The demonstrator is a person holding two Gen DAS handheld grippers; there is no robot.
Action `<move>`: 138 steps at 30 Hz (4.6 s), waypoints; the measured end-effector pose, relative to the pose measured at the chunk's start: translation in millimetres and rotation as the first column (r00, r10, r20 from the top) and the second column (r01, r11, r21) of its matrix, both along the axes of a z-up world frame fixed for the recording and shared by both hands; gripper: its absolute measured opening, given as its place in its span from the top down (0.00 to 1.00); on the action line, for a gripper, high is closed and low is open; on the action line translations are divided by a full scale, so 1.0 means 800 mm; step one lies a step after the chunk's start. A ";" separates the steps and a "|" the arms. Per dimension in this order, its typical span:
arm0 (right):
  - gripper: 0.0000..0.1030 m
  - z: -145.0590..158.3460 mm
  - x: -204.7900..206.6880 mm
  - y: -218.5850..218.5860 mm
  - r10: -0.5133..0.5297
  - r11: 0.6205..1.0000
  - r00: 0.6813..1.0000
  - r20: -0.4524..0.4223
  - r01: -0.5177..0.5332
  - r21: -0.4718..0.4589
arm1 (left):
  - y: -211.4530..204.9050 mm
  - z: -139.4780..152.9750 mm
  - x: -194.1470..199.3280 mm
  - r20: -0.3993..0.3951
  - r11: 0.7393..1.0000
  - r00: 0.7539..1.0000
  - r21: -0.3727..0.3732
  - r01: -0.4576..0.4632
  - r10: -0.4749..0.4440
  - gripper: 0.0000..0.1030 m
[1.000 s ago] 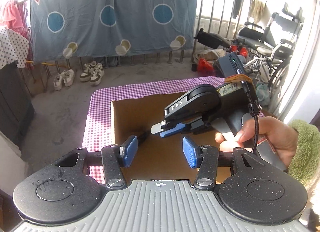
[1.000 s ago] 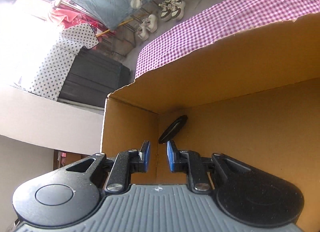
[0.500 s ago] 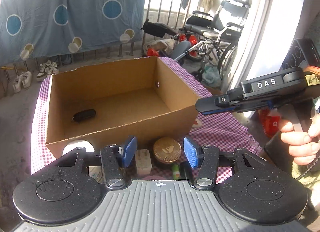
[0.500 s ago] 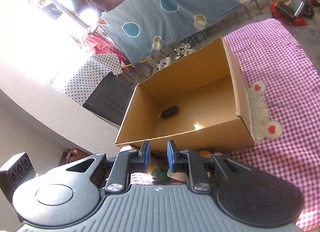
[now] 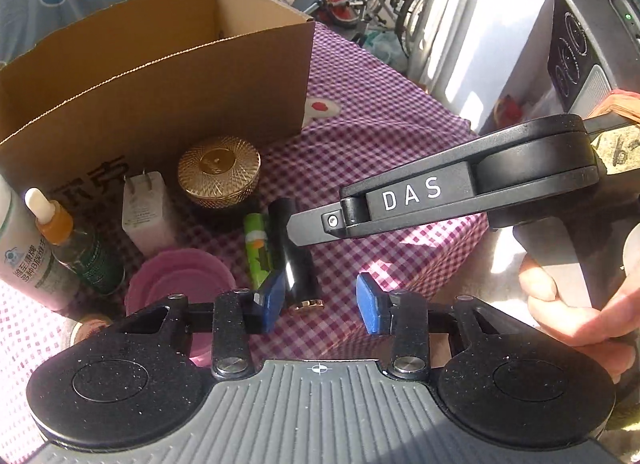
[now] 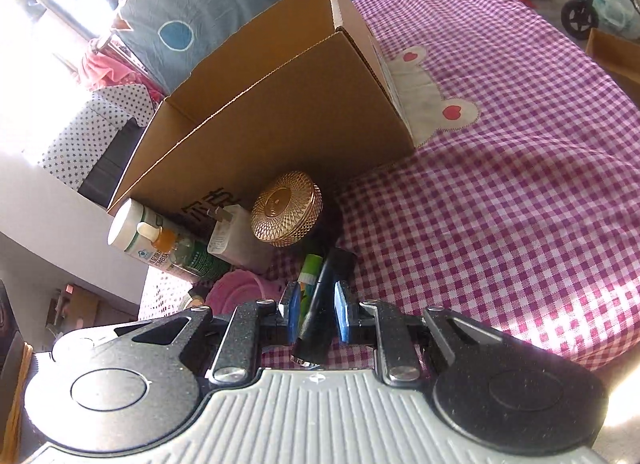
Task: Organize rigid objects
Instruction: 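Return the right tool to the black cylinder and grasp it, then carry the black cylinder with the right tool into the box and release, then reach the right tool to the green lip balm and grasp it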
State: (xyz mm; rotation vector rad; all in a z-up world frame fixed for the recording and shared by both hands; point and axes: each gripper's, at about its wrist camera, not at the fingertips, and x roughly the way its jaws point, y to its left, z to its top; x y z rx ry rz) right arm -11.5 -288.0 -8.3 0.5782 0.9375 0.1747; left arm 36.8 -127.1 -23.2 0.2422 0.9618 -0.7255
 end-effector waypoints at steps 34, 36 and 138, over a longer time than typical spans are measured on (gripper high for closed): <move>0.77 -0.022 0.015 -0.002 0.027 0.996 1.000 0.002 -0.027 0.086 | -0.021 -0.007 0.009 0.030 1.000 1.000 0.025 -0.002 0.001 0.62; 0.77 -0.012 0.007 -0.002 0.018 0.996 1.000 0.021 -0.020 0.083 | -0.021 0.002 0.004 0.049 1.000 0.999 0.015 0.002 -0.003 0.62; 0.78 -0.022 0.035 0.070 0.148 0.963 0.989 0.004 -0.143 -0.229 | 0.014 0.009 -0.014 0.125 0.997 0.991 0.062 0.036 -0.043 0.65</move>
